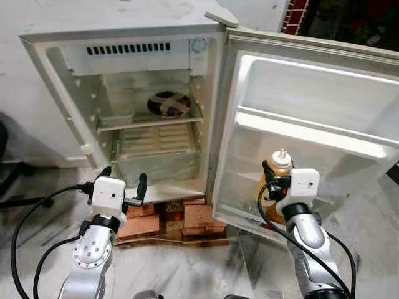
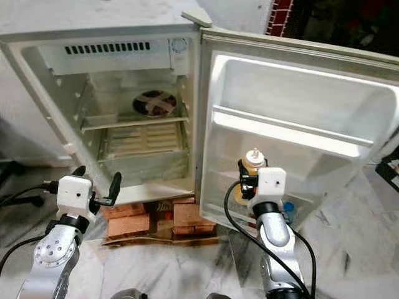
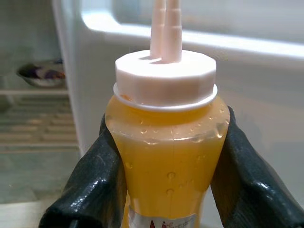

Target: Restocking fridge

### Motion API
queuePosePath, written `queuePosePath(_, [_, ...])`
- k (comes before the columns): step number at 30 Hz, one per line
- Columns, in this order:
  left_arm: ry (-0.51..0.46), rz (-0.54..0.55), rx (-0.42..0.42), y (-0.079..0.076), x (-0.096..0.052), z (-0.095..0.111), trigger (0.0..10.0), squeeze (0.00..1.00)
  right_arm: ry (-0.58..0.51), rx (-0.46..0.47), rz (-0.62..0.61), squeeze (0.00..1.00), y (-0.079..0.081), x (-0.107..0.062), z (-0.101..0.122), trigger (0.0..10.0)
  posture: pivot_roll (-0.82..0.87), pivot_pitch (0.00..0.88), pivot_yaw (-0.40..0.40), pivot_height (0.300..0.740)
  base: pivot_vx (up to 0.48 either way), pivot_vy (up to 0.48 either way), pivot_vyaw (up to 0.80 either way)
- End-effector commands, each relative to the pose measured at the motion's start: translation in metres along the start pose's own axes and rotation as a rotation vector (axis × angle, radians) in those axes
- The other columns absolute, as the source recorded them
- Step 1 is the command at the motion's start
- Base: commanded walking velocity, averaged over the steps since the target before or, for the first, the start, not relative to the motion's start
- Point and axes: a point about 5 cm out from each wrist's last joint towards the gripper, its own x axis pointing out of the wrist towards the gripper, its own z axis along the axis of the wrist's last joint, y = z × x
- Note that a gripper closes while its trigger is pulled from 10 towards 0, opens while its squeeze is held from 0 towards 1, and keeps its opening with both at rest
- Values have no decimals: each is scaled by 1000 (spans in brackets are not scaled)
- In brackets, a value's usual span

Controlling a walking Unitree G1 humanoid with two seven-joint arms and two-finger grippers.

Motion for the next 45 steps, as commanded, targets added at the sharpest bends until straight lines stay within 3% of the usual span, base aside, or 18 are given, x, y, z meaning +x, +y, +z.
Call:
queuePosePath(1, [-1, -22, 3, -3, 0, -1, 10000, 0, -25, -8, 3, 0, -1, 4, 7, 10000, 9, 0, -15, 740, 304, -368, 0])
queuePosePath(13, [-8, -21, -17, -4, 2, -1, 10000, 0, -22, -4, 27, 0, 3, 5, 6, 10000, 4, 0, -15, 740, 301, -363, 0])
queuePosePath(14, [-11, -4, -84, -4, 2, 0, 10000, 0, -19, 1, 31, 0, 3, 5, 6, 10000, 3, 0, -16, 740, 0, 0, 0])
queuePosePath(24, [8, 9, -82, -2, -2, -5, 10000, 0, -5, 31, 85, 0, 10, 3, 4, 10000, 7, 0, -18, 740, 0, 0, 0])
queuePosePath(26, [14, 8, -86, -2, -3, -6, 10000, 0, 10, 67, 143, 0, 17, 2, 2, 10000, 7, 0, -17, 740, 0, 0, 0])
queuePosePath(27, [23, 8, -86, -3, -4, -7, 10000, 0, 31, 114, 251, 0, 29, -2, 1, 10000, 6, 0, -16, 740, 0, 0, 0])
queuePosePath(31, [35, 12, -75, -4, -7, -10, 10000, 0, 47, 182, 426, 0, 46, -9, 2, 10000, 7, 0, -15, 740, 0, 0, 0])
queuePosePath(37, [75, 27, -55, -6, -18, -18, 10000, 0, 38, 163, 427, 0, 41, -5, 5, 10000, 15, 0, -19, 740, 0, 0, 0])
queuePosePath(45, [79, 32, -52, -7, -15, -19, 10000, 0, 23, 157, 436, 0, 40, -4, 8, 10000, 12, 0, -18, 740, 0, 0, 0])
